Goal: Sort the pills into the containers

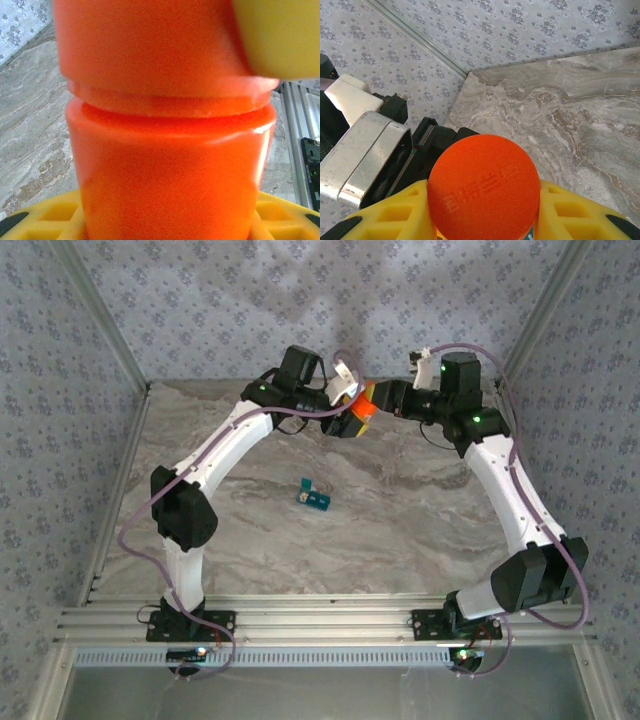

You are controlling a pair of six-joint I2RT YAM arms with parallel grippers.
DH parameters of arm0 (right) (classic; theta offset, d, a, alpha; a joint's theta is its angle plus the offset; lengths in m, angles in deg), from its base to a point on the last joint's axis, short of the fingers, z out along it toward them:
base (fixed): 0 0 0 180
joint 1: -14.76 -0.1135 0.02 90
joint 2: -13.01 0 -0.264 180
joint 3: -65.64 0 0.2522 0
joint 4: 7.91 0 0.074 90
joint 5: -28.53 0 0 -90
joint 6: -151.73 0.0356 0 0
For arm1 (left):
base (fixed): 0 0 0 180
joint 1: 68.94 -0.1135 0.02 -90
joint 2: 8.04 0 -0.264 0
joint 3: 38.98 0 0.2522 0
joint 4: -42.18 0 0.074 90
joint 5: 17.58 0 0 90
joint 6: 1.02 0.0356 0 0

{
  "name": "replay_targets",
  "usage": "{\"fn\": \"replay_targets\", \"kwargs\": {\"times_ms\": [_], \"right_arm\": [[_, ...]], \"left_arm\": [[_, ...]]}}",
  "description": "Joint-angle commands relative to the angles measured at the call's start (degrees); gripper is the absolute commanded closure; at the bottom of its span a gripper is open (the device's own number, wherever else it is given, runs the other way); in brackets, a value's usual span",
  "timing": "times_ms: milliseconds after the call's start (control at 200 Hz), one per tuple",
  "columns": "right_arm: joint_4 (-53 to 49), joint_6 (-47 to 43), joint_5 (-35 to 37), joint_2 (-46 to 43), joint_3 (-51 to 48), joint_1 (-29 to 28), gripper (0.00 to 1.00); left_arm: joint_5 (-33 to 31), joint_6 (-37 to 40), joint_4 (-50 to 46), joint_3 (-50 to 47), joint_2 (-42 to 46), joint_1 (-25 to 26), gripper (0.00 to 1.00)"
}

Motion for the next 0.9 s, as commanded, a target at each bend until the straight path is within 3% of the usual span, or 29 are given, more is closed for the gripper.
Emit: {"fn": "replay_targets", "kwargs": {"times_ms": [0, 205, 295, 500, 595, 895], "right_arm": [[-4.72, -0.36, -1.43, 0.44, -0.46, 0.43, 0.59], [-7.13, -1.79, -7.70, -0.13, 4.30, 4.88, 0.30], [-6.90, -2.13, -10.73, -0.56, 5.76, 7.26, 0.23], [-11.88, -6.44, -19.73, 3.81, 11.02, 11.40, 0.23], [-19.97, -12.17, -22.08, 7.50, 16.08, 11.20, 0.26], [-36.85, -25.41, -17.85, 14.84, 28.32, 5.99, 0.27]], "left_arm": [[1.00, 0.42, 5.92, 1.05, 4.73, -0.38, 1.00], [2.51, 0.90, 4.68, 0.87, 4.29, -0.83, 1.00], [3.56, 1.50, 3.45, 0.87, 4.20, -1.02, 1.00], [5.71, 4.15, -1.39, 1.78, 3.63, -1.25, 1.00], [6.25, 4.98, -3.25, 1.84, 3.54, -1.13, 1.00], [7.93, 6.22, -7.51, 1.48, 3.58, -1.13, 1.00]]}}
